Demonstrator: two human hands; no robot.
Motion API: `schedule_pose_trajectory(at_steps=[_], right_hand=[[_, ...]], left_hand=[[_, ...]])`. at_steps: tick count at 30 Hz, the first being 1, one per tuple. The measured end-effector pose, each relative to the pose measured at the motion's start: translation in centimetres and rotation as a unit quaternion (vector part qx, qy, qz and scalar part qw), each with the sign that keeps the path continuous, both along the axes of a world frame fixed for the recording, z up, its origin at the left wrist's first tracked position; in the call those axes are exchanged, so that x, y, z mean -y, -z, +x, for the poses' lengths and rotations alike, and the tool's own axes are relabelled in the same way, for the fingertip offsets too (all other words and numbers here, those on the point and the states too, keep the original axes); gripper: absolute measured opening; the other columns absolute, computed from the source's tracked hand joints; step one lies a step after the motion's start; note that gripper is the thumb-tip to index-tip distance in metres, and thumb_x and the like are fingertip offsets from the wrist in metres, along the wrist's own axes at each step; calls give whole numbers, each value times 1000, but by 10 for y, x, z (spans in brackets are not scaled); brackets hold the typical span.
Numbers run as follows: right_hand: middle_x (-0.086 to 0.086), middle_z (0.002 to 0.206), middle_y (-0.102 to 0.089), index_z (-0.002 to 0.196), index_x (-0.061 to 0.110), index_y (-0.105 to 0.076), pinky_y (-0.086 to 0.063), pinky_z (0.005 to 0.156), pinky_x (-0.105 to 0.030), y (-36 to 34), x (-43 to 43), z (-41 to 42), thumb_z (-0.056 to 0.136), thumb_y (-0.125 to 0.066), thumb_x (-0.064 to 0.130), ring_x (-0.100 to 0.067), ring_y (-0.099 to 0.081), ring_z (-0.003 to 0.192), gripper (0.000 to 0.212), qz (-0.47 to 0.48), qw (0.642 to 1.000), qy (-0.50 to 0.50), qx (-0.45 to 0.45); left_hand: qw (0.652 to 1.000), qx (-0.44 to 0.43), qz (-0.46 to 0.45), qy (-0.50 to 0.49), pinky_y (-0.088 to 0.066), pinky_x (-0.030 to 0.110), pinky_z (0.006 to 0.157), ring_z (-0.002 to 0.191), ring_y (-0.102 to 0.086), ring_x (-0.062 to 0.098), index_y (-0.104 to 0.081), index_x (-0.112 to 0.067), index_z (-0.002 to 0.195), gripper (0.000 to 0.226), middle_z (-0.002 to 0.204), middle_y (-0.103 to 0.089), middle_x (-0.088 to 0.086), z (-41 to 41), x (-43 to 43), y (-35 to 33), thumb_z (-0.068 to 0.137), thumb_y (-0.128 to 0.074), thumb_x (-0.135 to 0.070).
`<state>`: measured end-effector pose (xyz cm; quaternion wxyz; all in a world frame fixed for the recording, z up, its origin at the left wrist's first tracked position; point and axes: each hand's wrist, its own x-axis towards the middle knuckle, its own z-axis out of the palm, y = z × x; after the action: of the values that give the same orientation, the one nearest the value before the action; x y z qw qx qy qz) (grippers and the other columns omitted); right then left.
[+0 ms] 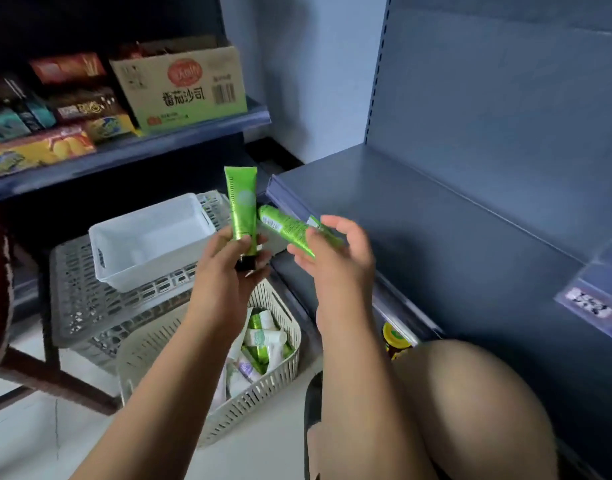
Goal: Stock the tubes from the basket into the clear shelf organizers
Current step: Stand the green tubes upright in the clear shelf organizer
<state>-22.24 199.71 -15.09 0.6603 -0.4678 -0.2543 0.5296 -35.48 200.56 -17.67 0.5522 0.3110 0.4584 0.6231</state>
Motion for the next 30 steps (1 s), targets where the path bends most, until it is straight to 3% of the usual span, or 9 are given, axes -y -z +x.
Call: schedule_pose_trajectory(at_steps=[2,6,8,11,17,20,23,25,30], right_hand=[[-6,90,-70,100,11,-69,-62,78,-40,-19,10,15,92,-69,2,-34,-76,75,12,20,1000,16,-7],[-13,85,-74,100,6,-70,-59,65,-28,-53,34,50,89,-73,2,-30,-77,76,12,51,998,27,-24],[-12,84,-75,103,5,-69,-59,67,-26,-64,49,72,87,-74,-1,-29,-77,81,18,65,998,27,-7],[-8,89,-78,107,11,-70,-59,76,-27,-75,74,109,82,-77,-5,-25,-76,88,30,85,994,39,56],[1,104,-77,116,18,-65,-58,87,-31,-95,132,173,72,-80,-13,-14,-74,96,56,128,960,55,245],[6,114,-72,116,35,-62,-58,90,-44,-97,157,205,69,-81,2,-14,-72,101,61,87,895,112,422],[9,118,-66,122,41,-58,-57,83,-39,-102,183,238,77,-74,2,-14,-66,99,62,55,792,162,585],[12,120,-64,127,40,-59,-55,83,-33,-107,204,256,79,-69,-2,-11,-64,95,65,46,752,181,632],[8,103,-70,117,33,-69,-57,77,-39,-106,251,310,81,-73,1,-13,-69,86,48,76,697,274,659]], left_hand=[[999,16,23,18,-49,36,76,87,-65,23,-60,-17,102,15,103,-70,11,18,-2,-22,99,-49,-7],[996,1,64,61,-52,34,77,86,-69,20,-58,-8,124,29,106,-72,7,57,-3,-54,95,-52,-4],[994,7,76,84,-52,33,75,84,-69,21,-60,-13,117,27,101,-72,3,80,1,-67,93,-54,-2],[987,35,93,124,-54,34,74,80,-67,21,-59,-16,111,22,92,-68,3,119,11,-83,94,-56,-3],[966,81,122,212,-53,50,91,95,-62,32,-52,-3,126,33,105,-65,19,202,45,-104,95,-61,-5],[958,87,122,246,-51,58,98,96,-62,33,-51,-1,128,39,103,-67,18,242,67,-115,92,-63,-5],[951,87,107,277,-53,59,97,93,-65,29,-48,-1,130,34,99,-71,13,283,92,-124,98,-57,3],[946,85,96,299,-58,51,92,90,-68,27,-49,-3,128,32,100,-72,14,308,108,-128,97,-58,3],[908,73,113,396,-60,42,79,80,-69,25,-52,-7,120,25,97,-74,13,353,148,-131,98,-60,0]])
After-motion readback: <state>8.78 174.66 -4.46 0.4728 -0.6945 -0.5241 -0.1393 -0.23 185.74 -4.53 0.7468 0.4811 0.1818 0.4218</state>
